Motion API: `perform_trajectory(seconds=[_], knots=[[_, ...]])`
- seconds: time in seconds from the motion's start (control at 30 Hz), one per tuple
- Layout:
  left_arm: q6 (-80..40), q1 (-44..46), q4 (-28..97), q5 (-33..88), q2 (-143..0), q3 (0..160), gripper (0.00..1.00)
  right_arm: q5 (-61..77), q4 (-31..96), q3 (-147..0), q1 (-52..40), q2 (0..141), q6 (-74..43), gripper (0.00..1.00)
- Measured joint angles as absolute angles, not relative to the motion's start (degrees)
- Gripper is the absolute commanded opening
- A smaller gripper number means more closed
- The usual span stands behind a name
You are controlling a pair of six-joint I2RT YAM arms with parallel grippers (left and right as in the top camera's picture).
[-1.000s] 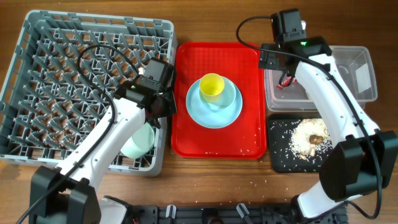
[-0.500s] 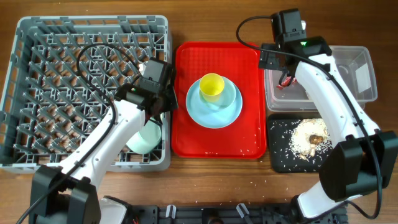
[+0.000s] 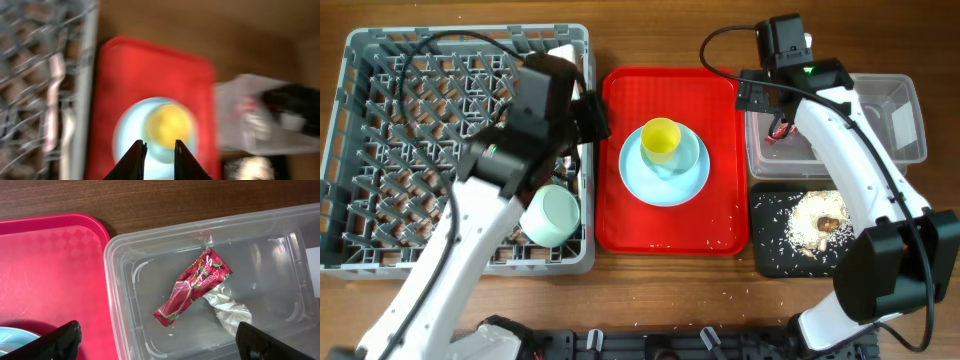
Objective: Sort waste into correct bins and load items into the dishwasher rack
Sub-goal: 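Move the left gripper to the yellow cup and grasp it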
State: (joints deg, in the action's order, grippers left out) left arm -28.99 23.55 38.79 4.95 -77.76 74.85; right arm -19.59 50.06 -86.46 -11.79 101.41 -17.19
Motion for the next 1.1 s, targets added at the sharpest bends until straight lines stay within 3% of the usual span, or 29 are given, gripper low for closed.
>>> perform_trajectory(seconds=[0.27, 0.57, 1.1], knots=[[-28.99, 33.28, 31.27, 6.96, -89.80, 74.96, 0.25, -19.59, 50.06, -86.46, -11.79, 101.41, -17.21, 1.00], [-25.47, 36.93, 17.96, 5.85, -103.68, 74.46, 0.22, -19.62, 50.06, -86.46, -11.79, 101.41, -17.19, 1.00], [-20.60, 37.45, 24.32, 4.19, -105.89, 74.46, 0.23, -19.59, 50.06, -86.46, -11.79, 101.41, -17.19, 1.00]])
